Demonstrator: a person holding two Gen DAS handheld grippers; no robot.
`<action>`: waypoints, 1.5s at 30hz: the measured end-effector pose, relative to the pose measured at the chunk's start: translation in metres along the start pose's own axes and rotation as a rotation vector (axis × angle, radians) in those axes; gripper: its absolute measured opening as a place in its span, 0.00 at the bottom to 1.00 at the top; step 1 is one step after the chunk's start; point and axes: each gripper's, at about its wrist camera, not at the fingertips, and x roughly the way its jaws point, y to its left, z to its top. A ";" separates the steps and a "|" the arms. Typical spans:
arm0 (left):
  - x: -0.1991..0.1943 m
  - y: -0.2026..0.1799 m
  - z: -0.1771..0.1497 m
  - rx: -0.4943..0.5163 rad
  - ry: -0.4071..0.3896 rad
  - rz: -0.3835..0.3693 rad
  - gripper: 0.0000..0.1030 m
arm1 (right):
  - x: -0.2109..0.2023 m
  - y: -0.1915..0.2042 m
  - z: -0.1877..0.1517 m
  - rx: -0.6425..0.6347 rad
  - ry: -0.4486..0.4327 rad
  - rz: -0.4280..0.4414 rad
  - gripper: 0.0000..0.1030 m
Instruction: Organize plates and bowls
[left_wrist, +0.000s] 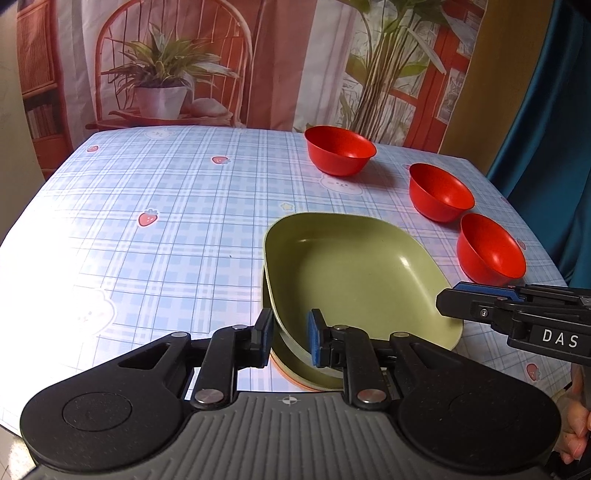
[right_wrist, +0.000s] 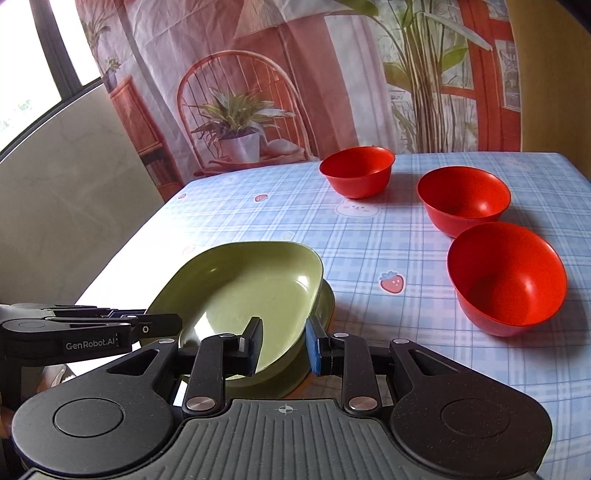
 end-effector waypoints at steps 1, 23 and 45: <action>0.000 0.000 -0.001 0.004 -0.004 0.002 0.20 | 0.001 -0.001 -0.001 0.003 0.006 -0.001 0.24; -0.005 0.001 -0.008 -0.020 -0.036 0.034 0.67 | 0.011 -0.002 -0.007 -0.004 0.039 -0.047 0.36; -0.016 0.002 0.047 -0.009 -0.101 0.042 0.75 | -0.003 -0.027 0.018 0.018 -0.050 -0.065 0.45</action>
